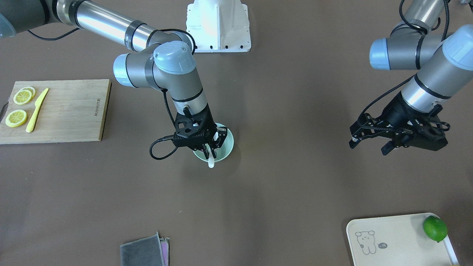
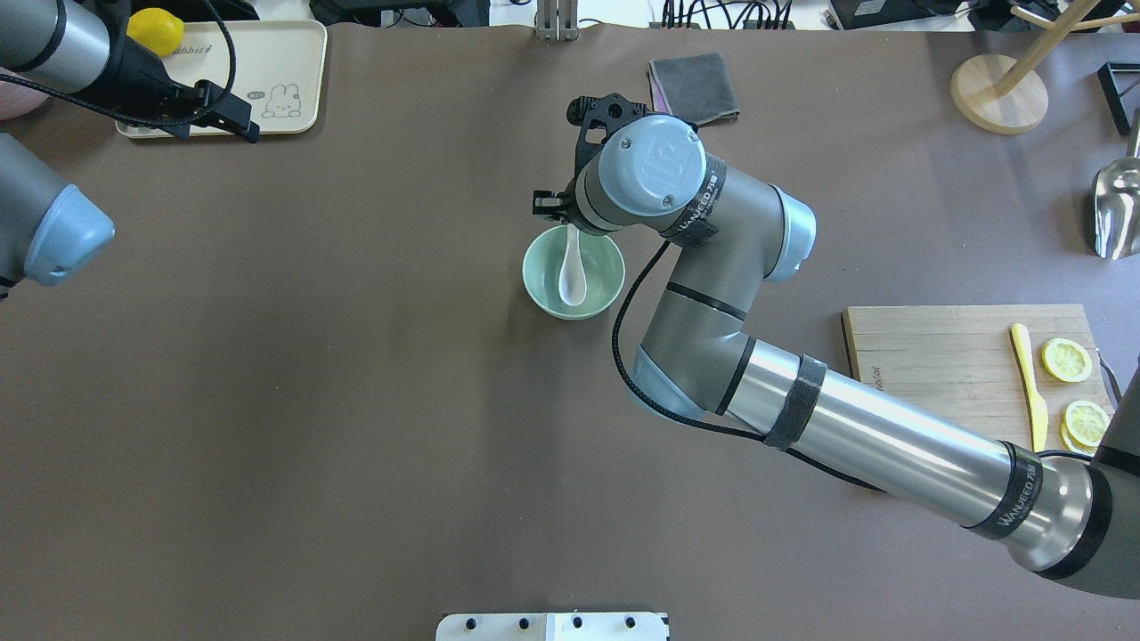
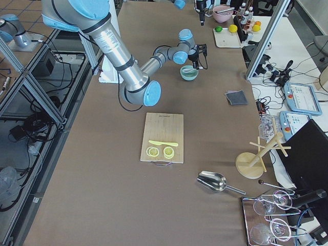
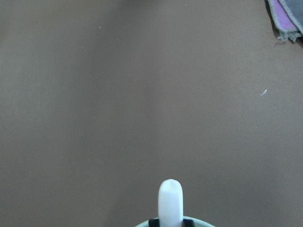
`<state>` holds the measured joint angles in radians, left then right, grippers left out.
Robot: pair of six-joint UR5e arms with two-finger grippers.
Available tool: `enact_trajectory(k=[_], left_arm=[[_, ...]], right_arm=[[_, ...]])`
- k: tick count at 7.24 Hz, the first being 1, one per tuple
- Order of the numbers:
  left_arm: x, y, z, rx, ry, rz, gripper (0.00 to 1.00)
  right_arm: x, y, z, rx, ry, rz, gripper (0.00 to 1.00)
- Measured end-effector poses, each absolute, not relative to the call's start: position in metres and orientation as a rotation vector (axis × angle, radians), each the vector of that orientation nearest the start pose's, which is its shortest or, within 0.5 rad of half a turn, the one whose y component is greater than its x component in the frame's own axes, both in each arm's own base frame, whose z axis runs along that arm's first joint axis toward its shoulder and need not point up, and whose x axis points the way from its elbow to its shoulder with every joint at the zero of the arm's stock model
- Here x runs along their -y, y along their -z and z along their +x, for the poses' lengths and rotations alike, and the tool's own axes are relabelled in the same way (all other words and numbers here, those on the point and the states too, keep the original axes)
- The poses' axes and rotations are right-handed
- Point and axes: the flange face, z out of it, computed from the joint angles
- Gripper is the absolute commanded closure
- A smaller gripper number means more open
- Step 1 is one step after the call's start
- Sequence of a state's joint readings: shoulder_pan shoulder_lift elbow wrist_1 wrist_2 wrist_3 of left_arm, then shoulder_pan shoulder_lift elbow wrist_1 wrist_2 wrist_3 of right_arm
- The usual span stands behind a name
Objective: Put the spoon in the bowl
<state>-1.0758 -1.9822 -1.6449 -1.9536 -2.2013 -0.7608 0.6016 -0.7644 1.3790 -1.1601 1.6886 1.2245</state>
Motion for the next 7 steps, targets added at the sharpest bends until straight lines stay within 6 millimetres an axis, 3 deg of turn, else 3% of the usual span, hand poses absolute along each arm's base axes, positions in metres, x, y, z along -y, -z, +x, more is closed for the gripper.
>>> enact_trajectory(k=[4,5,6,7], left_arm=[[0.602,-0.344,0.236,-0.967,-0.027,0.339,0.02],[0.605,-0.344,0.230,-0.965,-0.018,0.345,0.02],[0.608,-0.343,0.221,-0.964,-0.006,0.354,0.02],[0.610,-0.340,0.212,-0.964,0.004,0.367,0.02]], right_arm=[[0.530,-0.188,-0.558,0.978,-0.163,0.381,0.00],[0.535,-0.182,-0.544,0.990,-0.163,0.388,0.00],[0.547,-0.187,-0.514,1.003,-0.168,0.375,0.00],[0.566,-0.206,-0.466,1.014,-0.158,0.354,0.00]])
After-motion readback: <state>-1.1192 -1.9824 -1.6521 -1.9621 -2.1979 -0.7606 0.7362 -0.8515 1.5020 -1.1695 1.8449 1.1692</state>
